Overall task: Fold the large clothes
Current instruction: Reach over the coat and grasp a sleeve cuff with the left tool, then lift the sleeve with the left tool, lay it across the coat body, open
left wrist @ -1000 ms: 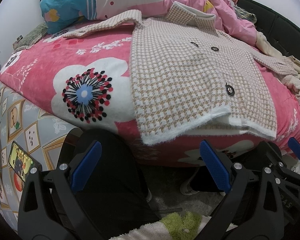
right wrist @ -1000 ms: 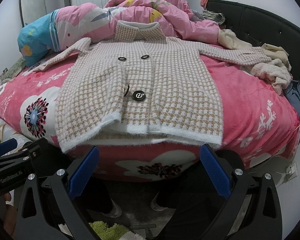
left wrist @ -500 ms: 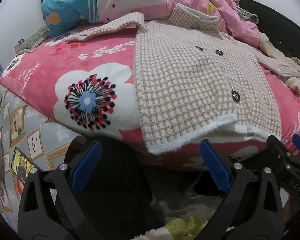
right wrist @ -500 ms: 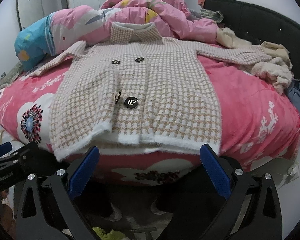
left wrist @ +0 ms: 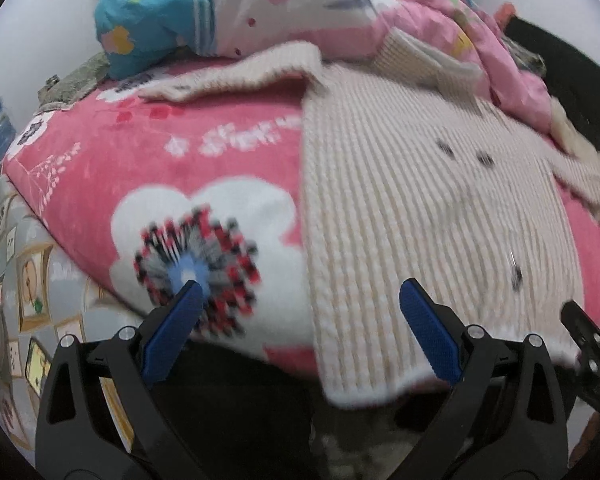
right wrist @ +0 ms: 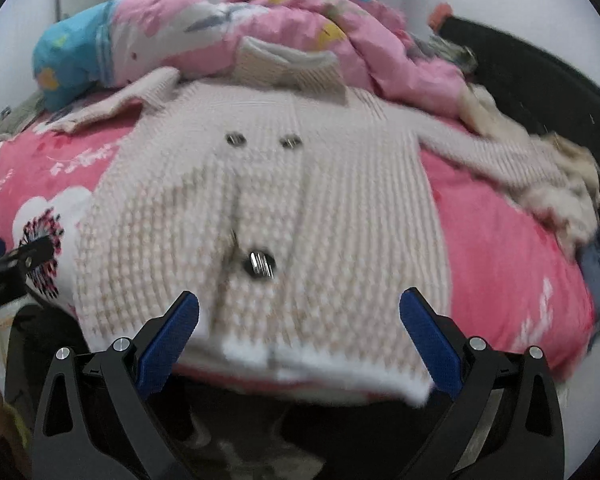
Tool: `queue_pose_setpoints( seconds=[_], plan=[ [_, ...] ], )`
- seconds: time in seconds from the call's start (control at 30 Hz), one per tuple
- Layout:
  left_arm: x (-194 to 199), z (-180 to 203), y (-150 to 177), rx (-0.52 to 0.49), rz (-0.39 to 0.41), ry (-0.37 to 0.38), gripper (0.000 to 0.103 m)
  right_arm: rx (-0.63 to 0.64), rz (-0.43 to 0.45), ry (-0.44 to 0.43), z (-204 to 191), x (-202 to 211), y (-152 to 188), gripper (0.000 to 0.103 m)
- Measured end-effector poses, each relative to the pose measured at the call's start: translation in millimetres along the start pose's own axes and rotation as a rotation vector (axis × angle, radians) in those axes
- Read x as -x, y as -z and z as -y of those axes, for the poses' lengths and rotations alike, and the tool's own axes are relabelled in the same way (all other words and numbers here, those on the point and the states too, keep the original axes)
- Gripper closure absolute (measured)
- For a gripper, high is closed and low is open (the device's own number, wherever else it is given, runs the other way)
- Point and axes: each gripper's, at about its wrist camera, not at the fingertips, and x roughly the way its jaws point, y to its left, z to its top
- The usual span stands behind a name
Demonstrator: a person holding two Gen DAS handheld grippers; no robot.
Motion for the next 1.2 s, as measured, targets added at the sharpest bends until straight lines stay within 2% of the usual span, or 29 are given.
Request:
queue_pose_setpoints(
  seconds=[0.13,0.23,0.3,0.47,0.53,0.63,0.77,0.87,0.9,0.93,0.97,1.0,1.03,1.07,1.1,1.13,1.2],
  plan=[
    [-16,-16,-38,0.046,0.068,0.027,0.008,0.050,0.084,-0.118,-15,-9,-45,0.005],
    [-32,-33,-70,0.113,0.125,0.132,0.008,0.078,0.134,-0.219,-29,-25,-84,0.005],
    [-49,-44,-94,0.155,0.146,0.175,0.008,0.098,0.160,-0.249,-40,-36,-104,0.005],
    [-95,-71,-159,0.172,0.173,0.149,0.008,0.128,0.147,-0.315,-62,-78,-152,0.005],
    [-116,-93,-183,0.210,0.182,0.121,0.008,0.130,0.136,-0.359,-70,-99,-170,0.005],
    [-163,-147,-222,0.329,0.140,-0.001,0.008,0.141,0.125,-0.349,-80,-126,-187,0.005],
    [-216,-200,-250,0.412,0.060,-0.172,0.008,0.148,0.100,-0.349,-86,-151,-198,0.005],
    [-251,-231,-265,0.474,-0.002,-0.223,0.009,0.169,0.093,-0.345,-91,-164,-197,0.005],
    [-259,-237,-269,0.493,-0.009,-0.231,0.013,0.186,0.090,-0.338,-94,-167,-195,0.005],
    [-267,-242,-272,0.507,-0.019,-0.249,0.028,0.203,0.088,-0.331,-96,-169,-193,0.005],
    [-270,-243,-272,0.509,-0.027,-0.260,0.037,0.214,0.087,-0.327,-98,-170,-192,0.005],
    [-275,-244,-275,0.507,-0.031,-0.267,0.039,0.229,0.089,-0.321,-98,-171,-190,0.005],
    [-276,-241,-277,0.498,-0.017,-0.288,0.047,0.237,0.096,-0.311,-98,-170,-187,0.005],
    [-276,-234,-278,0.479,-0.004,-0.298,0.062,0.243,0.105,-0.302,-96,-168,-185,0.005],
    [-274,-229,-281,0.447,0.010,-0.309,0.071,0.246,0.117,-0.294,-93,-165,-182,0.005],
    [-266,-218,-285,0.397,0.031,-0.352,0.087,0.245,0.124,-0.288,-90,-163,-181,0.005],
    [-247,-200,-289,0.337,0.083,-0.327,0.089,0.233,0.138,-0.278,-81,-156,-177,0.005]
  ],
)
